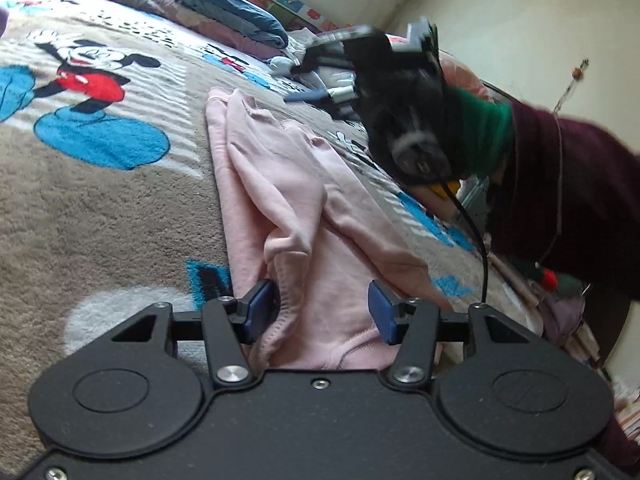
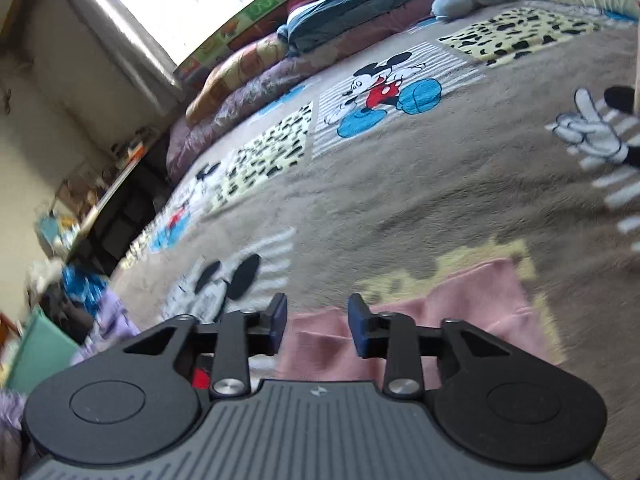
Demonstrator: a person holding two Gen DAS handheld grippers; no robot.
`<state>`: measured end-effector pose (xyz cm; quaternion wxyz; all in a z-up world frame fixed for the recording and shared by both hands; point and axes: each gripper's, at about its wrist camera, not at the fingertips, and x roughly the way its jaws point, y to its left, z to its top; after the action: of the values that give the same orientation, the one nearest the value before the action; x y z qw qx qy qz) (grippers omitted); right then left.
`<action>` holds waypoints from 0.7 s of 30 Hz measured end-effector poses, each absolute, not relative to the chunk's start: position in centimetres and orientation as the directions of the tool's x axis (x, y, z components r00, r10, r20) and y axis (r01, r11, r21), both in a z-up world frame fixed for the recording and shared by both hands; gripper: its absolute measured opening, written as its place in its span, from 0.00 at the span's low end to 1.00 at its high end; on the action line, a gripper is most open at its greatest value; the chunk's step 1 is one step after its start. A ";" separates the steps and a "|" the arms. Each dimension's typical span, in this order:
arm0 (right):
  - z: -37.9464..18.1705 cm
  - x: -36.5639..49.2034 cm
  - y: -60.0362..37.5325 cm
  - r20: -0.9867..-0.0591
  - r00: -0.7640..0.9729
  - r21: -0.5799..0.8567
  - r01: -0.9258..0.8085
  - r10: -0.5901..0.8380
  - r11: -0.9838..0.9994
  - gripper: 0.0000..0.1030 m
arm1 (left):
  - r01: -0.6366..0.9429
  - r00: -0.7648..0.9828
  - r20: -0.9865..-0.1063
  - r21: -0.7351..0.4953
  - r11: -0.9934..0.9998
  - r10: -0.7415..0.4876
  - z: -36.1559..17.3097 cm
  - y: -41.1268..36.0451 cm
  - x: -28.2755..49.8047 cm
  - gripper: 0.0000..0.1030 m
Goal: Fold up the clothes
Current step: 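Open the right gripper to release the cuff, then move the open right gripper back over the folded sleeve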
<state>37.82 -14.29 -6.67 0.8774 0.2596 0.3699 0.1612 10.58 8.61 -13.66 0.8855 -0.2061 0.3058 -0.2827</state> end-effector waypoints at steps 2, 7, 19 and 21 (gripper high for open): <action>-7.3 37.7 -14.9 -0.582 0.648 0.563 -0.115 0.491 0.819 0.37 | 0.371 0.653 -0.425 -0.541 0.754 -0.627 -13.6 8.6 10.6 0.50; -8.8 37.2 -13.9 -0.617 0.589 0.526 -0.186 0.523 0.830 0.48 | 0.367 0.654 -0.420 -0.550 0.750 -0.629 -13.6 8.7 10.5 0.50; -8.2 36.5 -14.6 -0.502 0.644 0.565 -0.262 0.578 0.782 0.08 | 0.391 0.655 -0.443 -0.495 0.776 -0.613 -13.4 8.0 10.3 0.52; -7.8 36.9 -14.6 -0.496 0.650 0.559 -0.269 0.576 0.784 0.08 | 0.398 0.658 -0.447 -0.477 0.783 -0.606 -13.3 7.8 10.2 0.52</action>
<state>36.87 -14.58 -7.77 0.8802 0.2237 0.3428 0.2402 10.19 7.82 -13.31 0.8941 -0.1716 0.3038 -0.2808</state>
